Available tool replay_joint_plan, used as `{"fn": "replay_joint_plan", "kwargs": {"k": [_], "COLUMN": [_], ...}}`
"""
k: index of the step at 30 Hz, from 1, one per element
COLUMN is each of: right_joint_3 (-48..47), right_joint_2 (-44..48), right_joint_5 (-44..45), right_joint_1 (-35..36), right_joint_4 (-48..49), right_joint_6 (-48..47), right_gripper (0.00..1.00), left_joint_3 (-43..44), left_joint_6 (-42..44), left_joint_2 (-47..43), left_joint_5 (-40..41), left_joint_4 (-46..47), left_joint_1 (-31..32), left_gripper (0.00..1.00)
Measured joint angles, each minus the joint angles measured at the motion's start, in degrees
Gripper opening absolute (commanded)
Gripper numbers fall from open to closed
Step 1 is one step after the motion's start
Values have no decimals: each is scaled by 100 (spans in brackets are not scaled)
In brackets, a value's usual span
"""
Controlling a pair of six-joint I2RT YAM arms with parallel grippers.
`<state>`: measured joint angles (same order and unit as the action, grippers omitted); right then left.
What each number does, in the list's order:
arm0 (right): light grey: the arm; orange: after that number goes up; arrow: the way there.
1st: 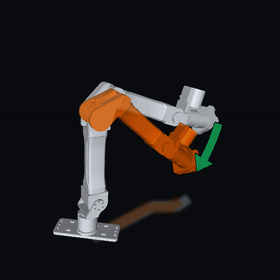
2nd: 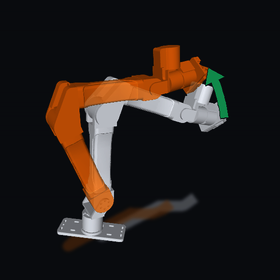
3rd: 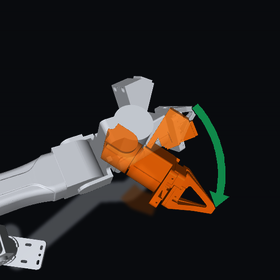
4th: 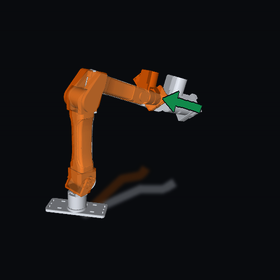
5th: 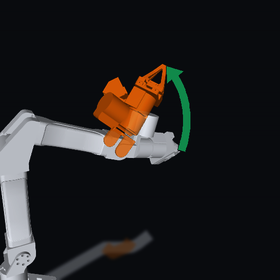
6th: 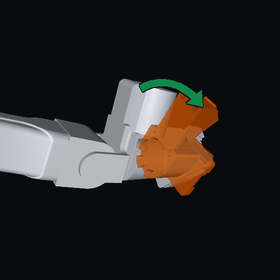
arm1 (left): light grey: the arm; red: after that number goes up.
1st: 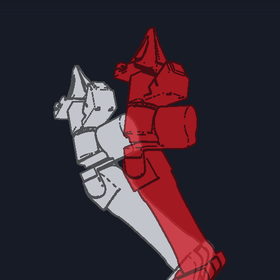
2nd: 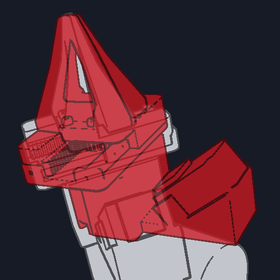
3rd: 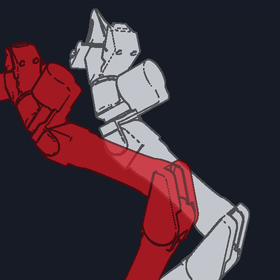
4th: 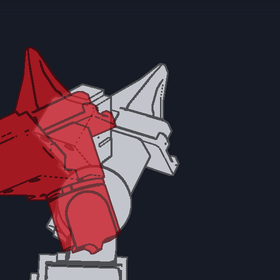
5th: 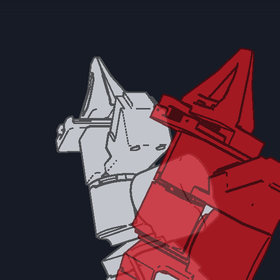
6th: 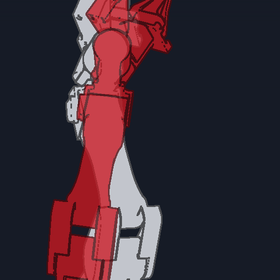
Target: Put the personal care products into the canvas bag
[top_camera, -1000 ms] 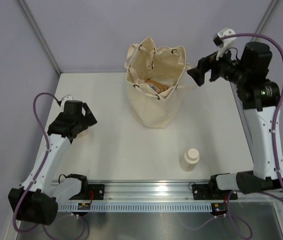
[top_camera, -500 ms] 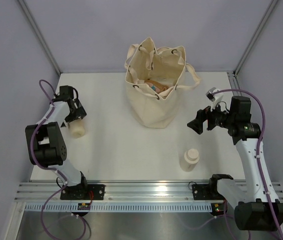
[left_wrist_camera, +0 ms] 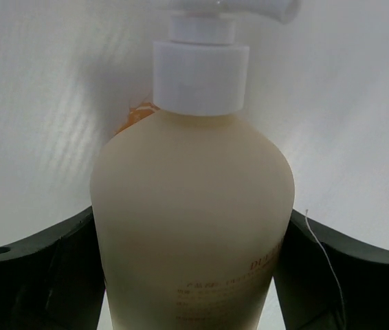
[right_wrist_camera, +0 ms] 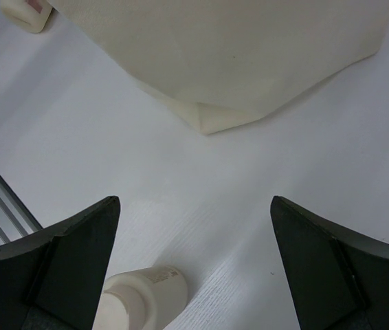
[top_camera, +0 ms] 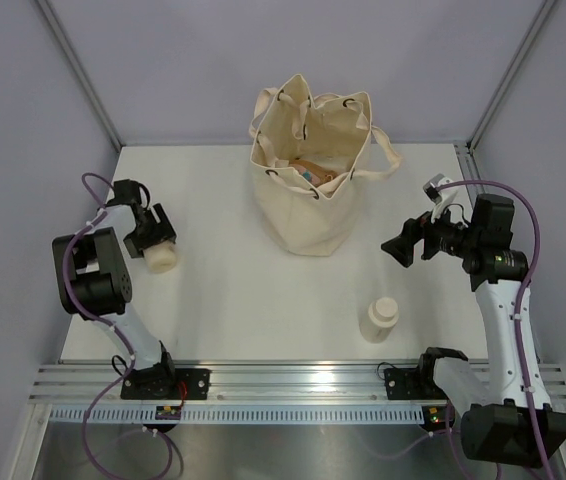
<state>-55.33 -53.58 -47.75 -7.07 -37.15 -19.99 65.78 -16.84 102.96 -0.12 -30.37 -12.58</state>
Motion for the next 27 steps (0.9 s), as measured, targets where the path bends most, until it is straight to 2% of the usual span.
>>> {"fn": "replay_joint_plan", "kwargs": {"k": [4,9,13,17,22,27], "right_joint_3": [22,28,31,52,79,105], "right_joint_2": [57,111,114,116,111,87], "right_joint_5": [-87,-278,-361,-433,-446,-450], "right_joint_1": [-225,-470,-643,-752,-822,-850], "right_joint_4": [0,2,4,7,9,7], "right_joint_6": [2,20,28,35,37,33], "right_gripper": [99,100,100,99,99,99], "left_joint_3": [-660,-1405,-1808,-2151,-1891,-518], "left_joint_6": [-339,-1049,-1770,-2583,-2935,-2417], "left_joint_2": [-634,-2350,-3521,-4140,-4260,-4164], "left_joint_5": [-1102,-2271,-2983,-3355,-3314,-2929], "left_joint_4": [549,1115,2085,2935,3082,2376], "left_joint_1": [-26,160,234,407,1449,2708], "left_gripper": [0,0,0,0,0,0]}}
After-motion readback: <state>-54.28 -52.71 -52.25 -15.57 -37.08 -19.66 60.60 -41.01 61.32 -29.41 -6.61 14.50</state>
